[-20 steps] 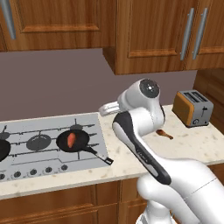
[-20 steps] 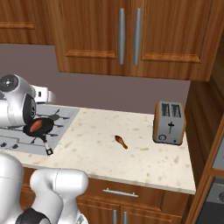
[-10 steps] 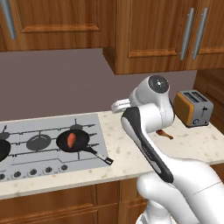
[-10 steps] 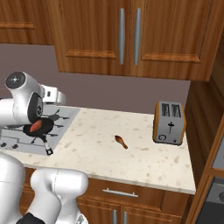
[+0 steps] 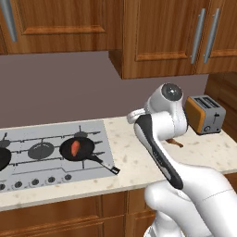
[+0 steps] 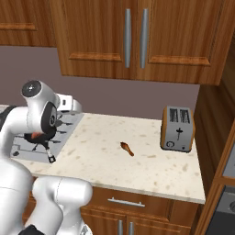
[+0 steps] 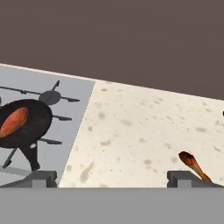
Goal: Place both pans onto different burners. Then place the sweet potato and the chicken drumstick on different pans.
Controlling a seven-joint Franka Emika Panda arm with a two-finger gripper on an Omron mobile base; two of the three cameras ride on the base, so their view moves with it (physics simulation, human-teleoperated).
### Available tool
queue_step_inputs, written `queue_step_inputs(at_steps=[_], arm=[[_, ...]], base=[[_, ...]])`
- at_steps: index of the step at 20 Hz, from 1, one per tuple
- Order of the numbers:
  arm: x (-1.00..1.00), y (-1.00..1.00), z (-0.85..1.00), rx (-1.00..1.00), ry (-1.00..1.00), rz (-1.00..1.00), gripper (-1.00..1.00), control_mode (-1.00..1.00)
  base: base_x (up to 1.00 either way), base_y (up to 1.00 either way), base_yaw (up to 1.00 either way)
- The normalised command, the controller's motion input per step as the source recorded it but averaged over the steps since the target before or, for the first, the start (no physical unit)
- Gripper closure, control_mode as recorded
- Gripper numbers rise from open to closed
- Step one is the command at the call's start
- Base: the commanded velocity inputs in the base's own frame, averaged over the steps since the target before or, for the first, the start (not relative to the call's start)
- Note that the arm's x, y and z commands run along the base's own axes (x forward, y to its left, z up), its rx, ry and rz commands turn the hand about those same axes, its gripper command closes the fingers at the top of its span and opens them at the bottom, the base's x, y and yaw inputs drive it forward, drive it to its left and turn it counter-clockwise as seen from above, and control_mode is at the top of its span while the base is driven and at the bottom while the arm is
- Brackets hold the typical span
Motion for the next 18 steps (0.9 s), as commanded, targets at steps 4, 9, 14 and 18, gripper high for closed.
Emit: queue_step_inputs(at_steps=[4,9,14,18], arm=[[0.02,-0.36,-0.45,-0.12,0.01,0.00,-1.00,-1.00],[0.06,-0.43,-0.20,-0.04,0.02,0.00,-1.00,-1.00],[0.17,-0.50,0.00,0.00,0.14,0.00,-1.00,-1.00],[0.18,-0.37,-0.06,0.00,0.11,0.00,-1.00,-1.00]], base=[[0.00,0.00,0.00],[0.00,0.00,0.00],[0.00,0.00,0.00],[0.00,0.00,0.00]])
